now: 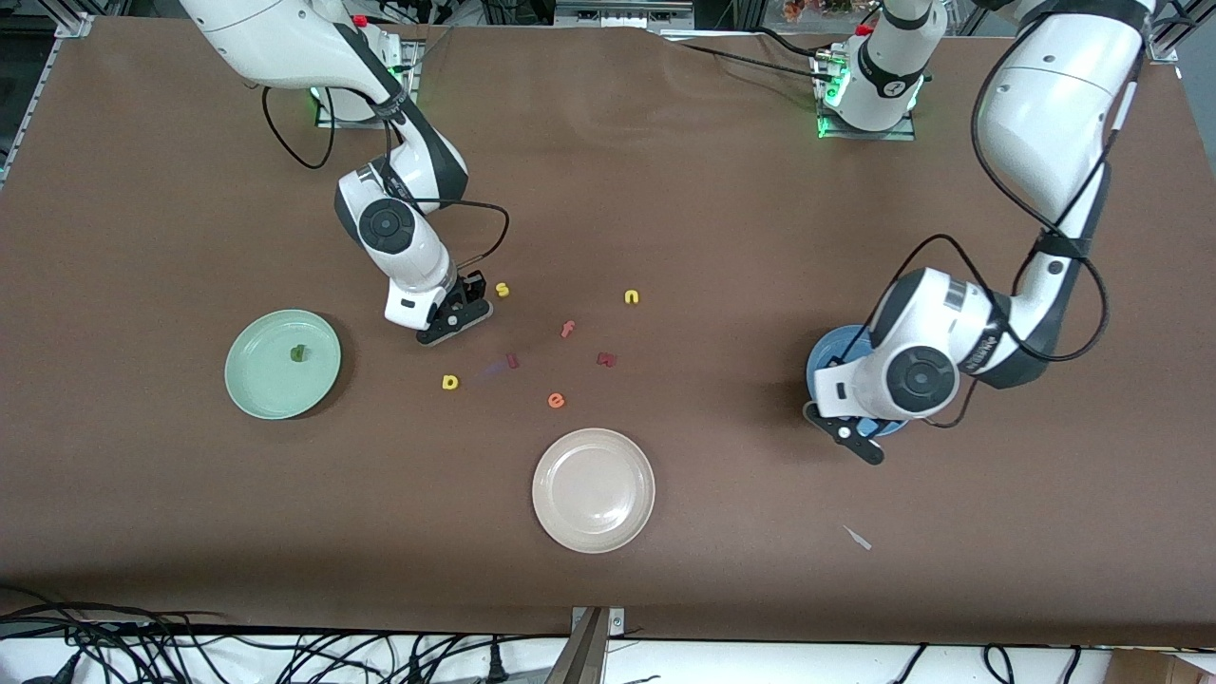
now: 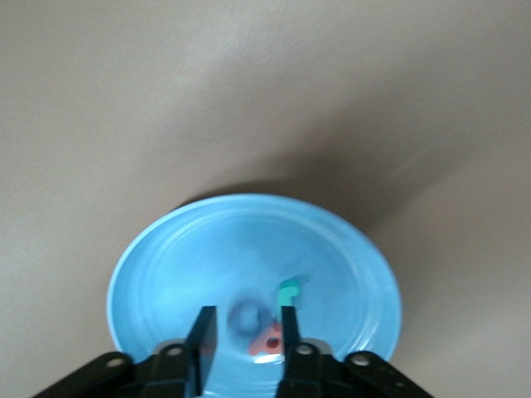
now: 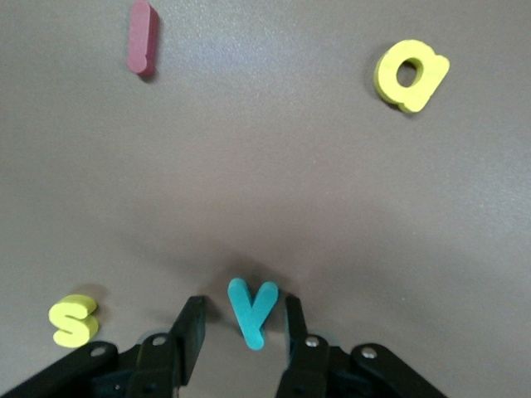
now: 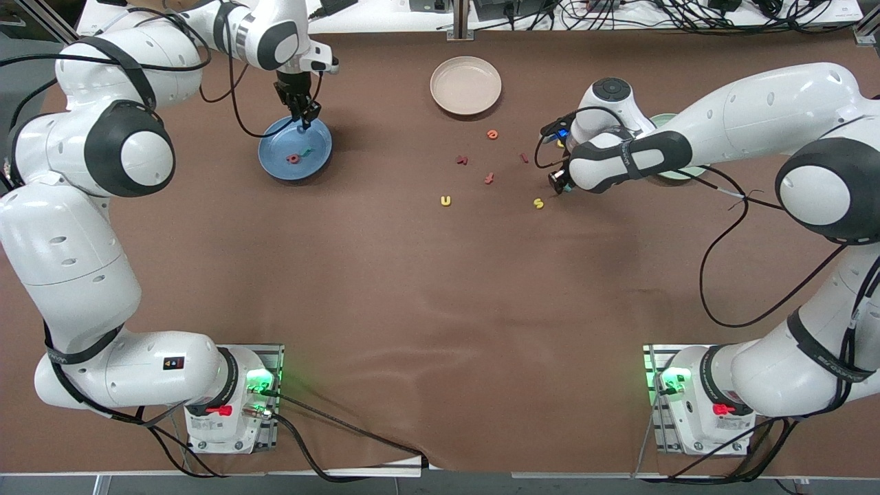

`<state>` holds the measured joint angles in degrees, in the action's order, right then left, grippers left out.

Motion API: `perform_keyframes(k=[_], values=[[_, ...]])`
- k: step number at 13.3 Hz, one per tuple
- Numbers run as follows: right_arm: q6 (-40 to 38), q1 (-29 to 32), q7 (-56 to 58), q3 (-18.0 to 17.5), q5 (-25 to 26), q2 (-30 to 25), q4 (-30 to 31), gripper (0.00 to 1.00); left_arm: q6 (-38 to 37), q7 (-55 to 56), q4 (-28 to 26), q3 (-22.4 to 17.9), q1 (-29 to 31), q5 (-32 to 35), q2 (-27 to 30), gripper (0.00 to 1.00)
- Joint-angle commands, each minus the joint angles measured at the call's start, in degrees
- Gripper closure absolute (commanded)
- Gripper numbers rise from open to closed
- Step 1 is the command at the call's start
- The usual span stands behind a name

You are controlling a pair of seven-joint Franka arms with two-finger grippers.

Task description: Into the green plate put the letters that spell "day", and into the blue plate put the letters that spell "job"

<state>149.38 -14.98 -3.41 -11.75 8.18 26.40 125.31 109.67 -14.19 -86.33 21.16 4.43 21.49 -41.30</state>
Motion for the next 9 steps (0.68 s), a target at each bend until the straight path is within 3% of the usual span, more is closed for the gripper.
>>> perform_keyframes(k=[1,4,7,9], values=[[1.70,0.48,0.69,-0.12,0.79,1.03,0.03,0.70,-0.33,-0.40,-0.78,0.81,-0.91,1.19,1.74,0.00],[1.79,0.48,0.69,-0.12,0.79,1.11,0.03,0.81,-3.57,0.38,-0.33,1.60,-1.26,-0.47,7.53,0.00],[1.79,0.48,0.60,-0.12,0.79,1.11,0.03,0.93,-6.11,1.88,-0.07,1.78,-1.17,-8.28,13.94,0.00],[1.18,0.48,0.68,-0.12,0.79,0.85,-1.02,1.00,-9.28,3.71,0.54,1.78,-0.82,-9.09,17.63,0.00]])
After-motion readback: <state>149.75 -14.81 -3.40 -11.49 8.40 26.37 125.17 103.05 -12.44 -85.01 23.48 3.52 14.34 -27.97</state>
